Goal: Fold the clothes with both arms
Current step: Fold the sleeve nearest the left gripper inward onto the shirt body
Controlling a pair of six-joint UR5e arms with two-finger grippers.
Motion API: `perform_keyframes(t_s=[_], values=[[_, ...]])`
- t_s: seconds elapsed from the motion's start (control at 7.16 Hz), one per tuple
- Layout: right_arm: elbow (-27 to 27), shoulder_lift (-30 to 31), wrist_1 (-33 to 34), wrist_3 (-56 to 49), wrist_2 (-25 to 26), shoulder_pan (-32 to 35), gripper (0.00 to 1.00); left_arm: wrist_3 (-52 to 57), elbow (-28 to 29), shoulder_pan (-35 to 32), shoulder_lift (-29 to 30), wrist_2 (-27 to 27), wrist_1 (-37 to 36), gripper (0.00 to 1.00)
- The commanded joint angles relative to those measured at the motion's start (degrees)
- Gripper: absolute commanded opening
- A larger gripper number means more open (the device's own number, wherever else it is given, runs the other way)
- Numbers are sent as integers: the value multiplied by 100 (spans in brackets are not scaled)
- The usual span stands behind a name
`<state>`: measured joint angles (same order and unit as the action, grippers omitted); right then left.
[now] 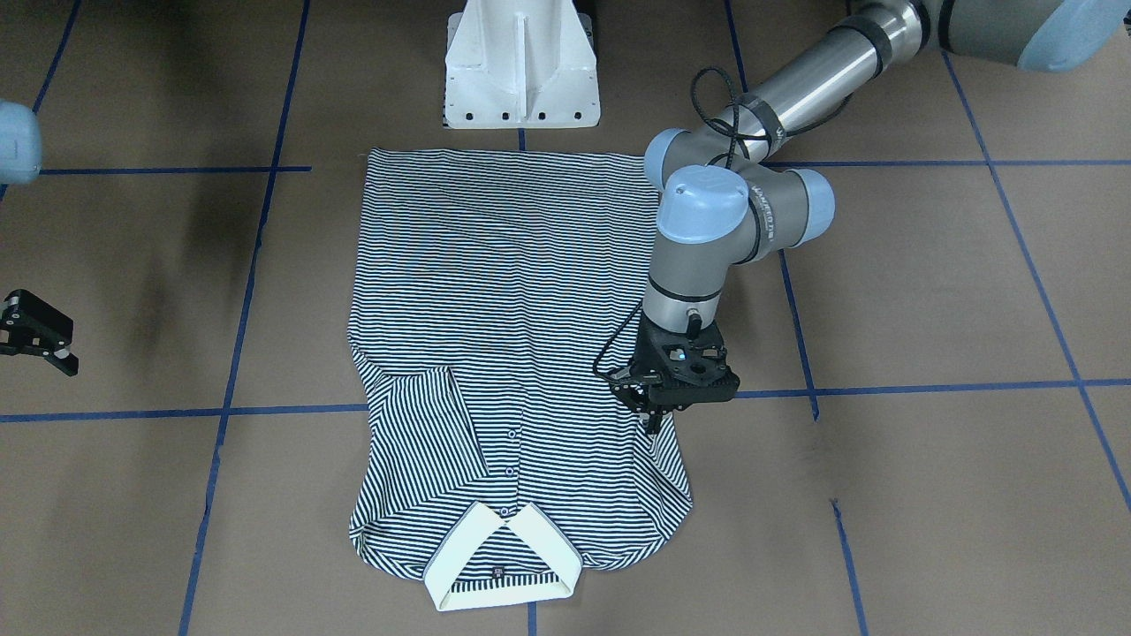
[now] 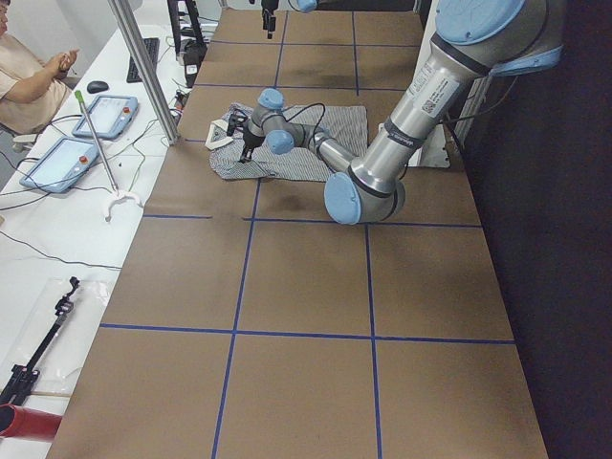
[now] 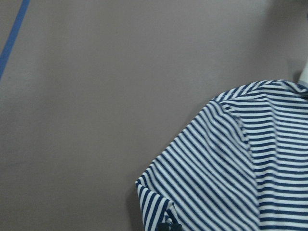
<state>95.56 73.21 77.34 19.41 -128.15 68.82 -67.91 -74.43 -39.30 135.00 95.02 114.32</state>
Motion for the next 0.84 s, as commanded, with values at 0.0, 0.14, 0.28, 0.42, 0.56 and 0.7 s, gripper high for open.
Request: perform_keyframes(t_s=[0.0, 0.14, 0.28, 0.42, 0.56, 0.7], values=[[33, -18, 0, 10, 0, 0, 100, -396, 382, 290, 499, -18, -147, 0], [33, -18, 0, 10, 0, 0, 100, -424, 672, 352, 745, -88, -147, 0], [77, 8, 0, 2, 9, 0, 100, -129, 710, 379, 739, -97, -77, 99], [95, 9, 0, 36, 9, -9, 100, -4, 641, 405, 747, -89, -68, 100], [121, 0, -9, 202, 9, -27, 100, 32, 431, 405, 739, -19, -94, 100], [286, -18, -9, 621, 18, -166, 100, 59, 194, 405, 625, 121, -138, 100]])
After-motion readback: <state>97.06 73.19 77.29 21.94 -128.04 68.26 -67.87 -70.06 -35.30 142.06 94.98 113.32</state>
